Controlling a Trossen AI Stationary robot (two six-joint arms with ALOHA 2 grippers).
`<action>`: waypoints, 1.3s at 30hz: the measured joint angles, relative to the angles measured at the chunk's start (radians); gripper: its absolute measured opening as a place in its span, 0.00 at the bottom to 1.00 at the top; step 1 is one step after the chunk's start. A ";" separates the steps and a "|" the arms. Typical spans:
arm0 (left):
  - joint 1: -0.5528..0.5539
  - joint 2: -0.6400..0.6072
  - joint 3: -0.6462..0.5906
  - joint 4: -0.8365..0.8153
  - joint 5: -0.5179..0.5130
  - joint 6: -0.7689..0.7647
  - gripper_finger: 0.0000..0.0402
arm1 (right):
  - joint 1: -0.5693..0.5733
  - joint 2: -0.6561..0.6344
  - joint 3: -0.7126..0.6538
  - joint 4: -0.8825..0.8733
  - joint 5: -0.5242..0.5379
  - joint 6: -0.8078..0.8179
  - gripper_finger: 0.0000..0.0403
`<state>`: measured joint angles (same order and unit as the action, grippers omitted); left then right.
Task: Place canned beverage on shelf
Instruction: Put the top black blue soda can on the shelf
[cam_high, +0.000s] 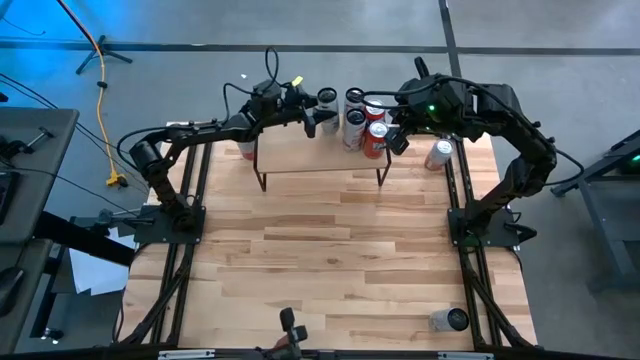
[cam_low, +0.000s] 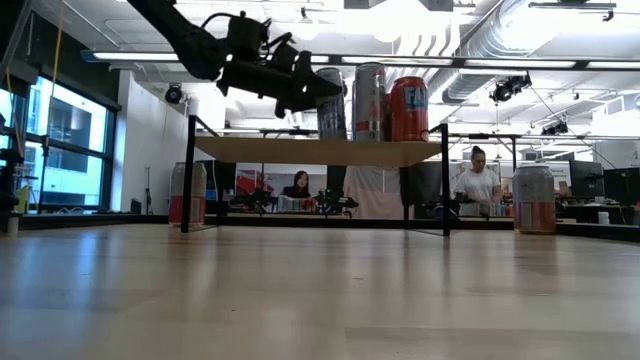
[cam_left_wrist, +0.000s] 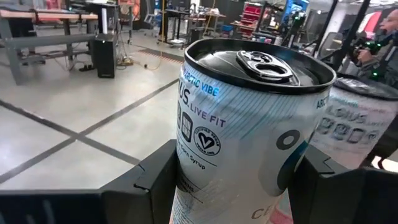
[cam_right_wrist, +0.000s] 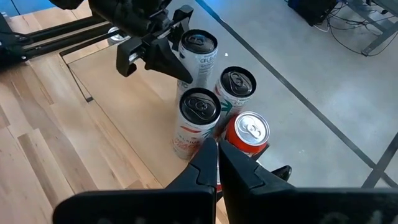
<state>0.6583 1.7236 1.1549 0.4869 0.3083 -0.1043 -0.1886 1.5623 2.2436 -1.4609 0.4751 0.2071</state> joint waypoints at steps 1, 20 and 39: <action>-0.002 0.000 0.007 -0.010 0.004 0.003 0.45 | 0.000 0.000 0.000 0.000 0.000 0.001 0.00; -0.007 0.001 0.039 -0.122 -0.004 0.074 0.54 | 0.000 0.000 0.000 -0.002 0.000 0.001 0.00; -0.008 0.001 0.039 -0.124 -0.015 0.046 0.56 | 0.000 0.000 0.000 -0.001 0.000 0.020 0.00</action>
<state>0.6506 1.7245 1.1938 0.3630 0.2937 -0.0581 -0.1886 1.5623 2.2436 -1.4621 0.4751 0.2272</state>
